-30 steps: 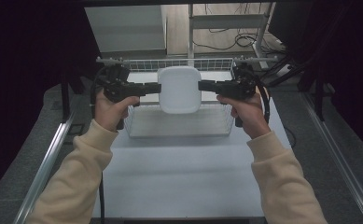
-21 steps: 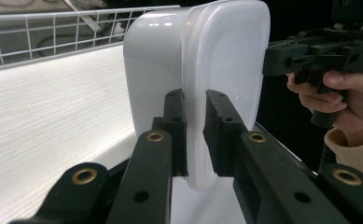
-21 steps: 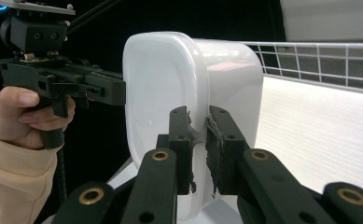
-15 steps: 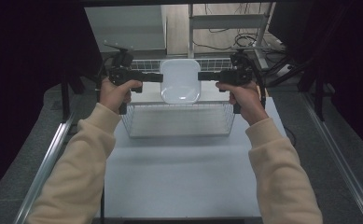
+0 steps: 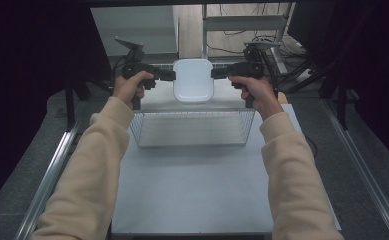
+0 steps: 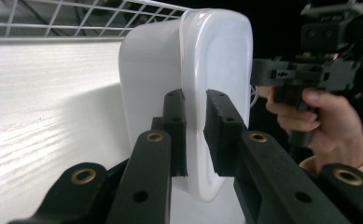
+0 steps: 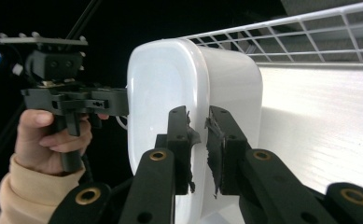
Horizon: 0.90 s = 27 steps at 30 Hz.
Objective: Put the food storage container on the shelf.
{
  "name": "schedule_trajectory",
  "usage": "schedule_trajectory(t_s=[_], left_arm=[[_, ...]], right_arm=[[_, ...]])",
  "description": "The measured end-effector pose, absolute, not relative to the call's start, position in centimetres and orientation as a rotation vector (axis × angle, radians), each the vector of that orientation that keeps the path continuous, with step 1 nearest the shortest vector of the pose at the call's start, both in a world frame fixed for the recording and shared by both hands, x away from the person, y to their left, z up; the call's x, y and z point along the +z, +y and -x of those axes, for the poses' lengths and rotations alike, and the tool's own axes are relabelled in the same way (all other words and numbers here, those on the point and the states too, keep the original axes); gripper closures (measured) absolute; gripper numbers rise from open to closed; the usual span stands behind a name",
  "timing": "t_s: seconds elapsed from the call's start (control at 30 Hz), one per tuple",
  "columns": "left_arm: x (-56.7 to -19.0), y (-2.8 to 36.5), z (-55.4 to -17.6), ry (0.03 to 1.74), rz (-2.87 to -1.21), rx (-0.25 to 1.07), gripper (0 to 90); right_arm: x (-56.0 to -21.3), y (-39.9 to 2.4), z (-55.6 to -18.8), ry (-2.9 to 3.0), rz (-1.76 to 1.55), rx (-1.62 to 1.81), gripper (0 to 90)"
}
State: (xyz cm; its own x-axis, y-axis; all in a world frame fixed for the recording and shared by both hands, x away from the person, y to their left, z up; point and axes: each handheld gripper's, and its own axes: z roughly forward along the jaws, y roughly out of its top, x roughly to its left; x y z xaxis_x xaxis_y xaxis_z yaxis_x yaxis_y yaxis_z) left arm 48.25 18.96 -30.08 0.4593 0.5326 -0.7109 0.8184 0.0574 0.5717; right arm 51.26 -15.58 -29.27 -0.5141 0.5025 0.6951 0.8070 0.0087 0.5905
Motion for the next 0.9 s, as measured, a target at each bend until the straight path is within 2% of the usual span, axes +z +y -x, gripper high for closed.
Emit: schedule_trajectory(t_s=[0.2, 0.53, 0.57, 0.6, 0.63, 0.67, 0.7, 0.73, 0.8, 0.9], left_arm=[[-31.6, 19.4, -50.7, 1.266, -1.500, -0.430, 77.6], [-32.5, 19.4, -51.2, 1.281, -1.486, -0.429, 76.9], [-32.5, 19.3, -51.2, 1.272, -1.485, -0.417, 73.7], [-32.3, 19.1, -51.0, 1.268, -1.486, -0.389, 69.3], [-32.3, 19.1, -51.0, 1.268, -1.486, -0.389, 63.1], [-31.7, 18.7, -50.4, 1.264, -1.504, -0.290, 57.5], [-31.7, 18.7, -50.4, 1.264, -1.504, -0.290, 51.5], [-31.4, 18.6, -50.0, 1.257, -1.518, -0.243, 51.5], [-30.3, 18.6, -48.4, 1.227, -1.516, -0.137, 39.8], [-29.6, 18.7, -46.6, 1.191, -1.554, -0.065, 34.6]], right_arm=[[-30.1, -15.3, -52.7, -1.928, 1.444, -1.456, 73.7], [-31.2, -15.2, -53.5, -1.848, 1.531, -1.447, 72.4], [-31.2, -15.2, -53.4, -1.858, 1.528, -1.446, 71.6], [-31.1, -15.2, -53.3, -1.860, 1.519, -1.457, 66.7], [-31.1, -15.2, -53.3, -1.860, 1.519, -1.457, 66.7], [-30.6, -15.1, -52.7, -1.856, 1.515, -1.518, 53.7], [-30.6, -15.1, -52.7, -1.856, 1.515, -1.518, 53.7], [-30.4, -15.0, -52.3, -1.896, 1.511, -1.542, 48.2], [-29.3, -14.8, -50.7, -2.059, 1.494, -1.590, 37.9], [-28.6, -15.4, -48.8, -2.156, 1.466, -1.666, 33.3]])
